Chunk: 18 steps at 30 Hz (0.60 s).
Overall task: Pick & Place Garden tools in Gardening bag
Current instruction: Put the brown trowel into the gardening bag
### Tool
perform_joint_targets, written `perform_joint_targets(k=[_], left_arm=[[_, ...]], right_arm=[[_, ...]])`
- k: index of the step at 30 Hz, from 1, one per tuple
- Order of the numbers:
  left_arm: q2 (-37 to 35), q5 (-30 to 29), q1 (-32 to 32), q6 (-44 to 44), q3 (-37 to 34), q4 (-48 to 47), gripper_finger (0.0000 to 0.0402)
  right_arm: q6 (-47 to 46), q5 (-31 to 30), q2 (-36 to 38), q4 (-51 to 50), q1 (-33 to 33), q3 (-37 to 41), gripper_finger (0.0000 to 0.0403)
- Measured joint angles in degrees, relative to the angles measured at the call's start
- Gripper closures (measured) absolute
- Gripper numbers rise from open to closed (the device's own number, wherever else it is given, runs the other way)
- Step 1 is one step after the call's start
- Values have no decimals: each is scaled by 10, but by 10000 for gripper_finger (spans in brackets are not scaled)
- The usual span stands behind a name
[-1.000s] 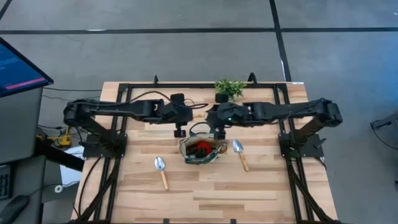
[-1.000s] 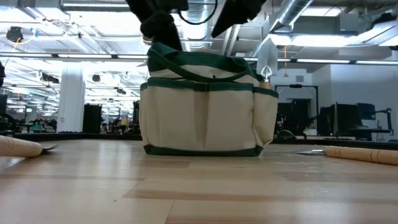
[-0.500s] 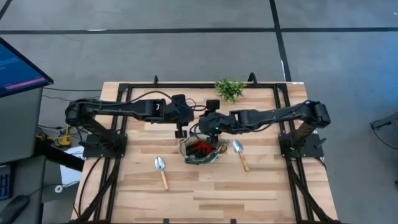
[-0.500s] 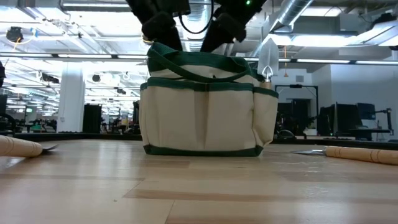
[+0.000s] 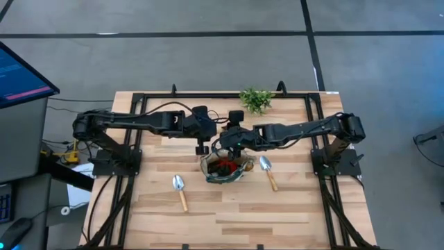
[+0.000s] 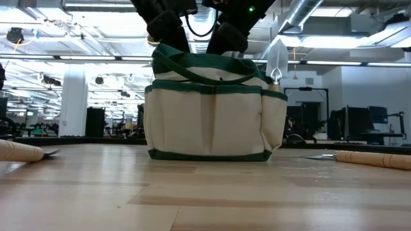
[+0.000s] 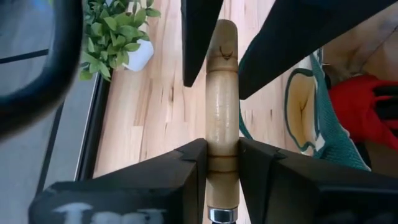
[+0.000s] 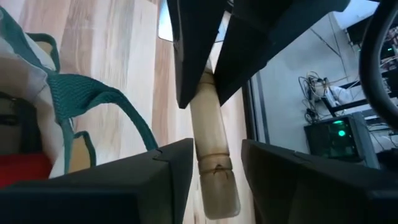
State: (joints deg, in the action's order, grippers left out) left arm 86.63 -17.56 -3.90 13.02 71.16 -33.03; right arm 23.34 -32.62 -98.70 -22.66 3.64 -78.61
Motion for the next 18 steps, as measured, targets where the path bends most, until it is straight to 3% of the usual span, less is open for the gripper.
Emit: perform_joint_targets(k=[11,18], left_arm=[[0,0,0,0,0,4,356],[0,0,0,3,0,7,356]], right_arm=[[2,29,0,-5,-16,0,278],[3,30,-1,-11,-15,0,319]])
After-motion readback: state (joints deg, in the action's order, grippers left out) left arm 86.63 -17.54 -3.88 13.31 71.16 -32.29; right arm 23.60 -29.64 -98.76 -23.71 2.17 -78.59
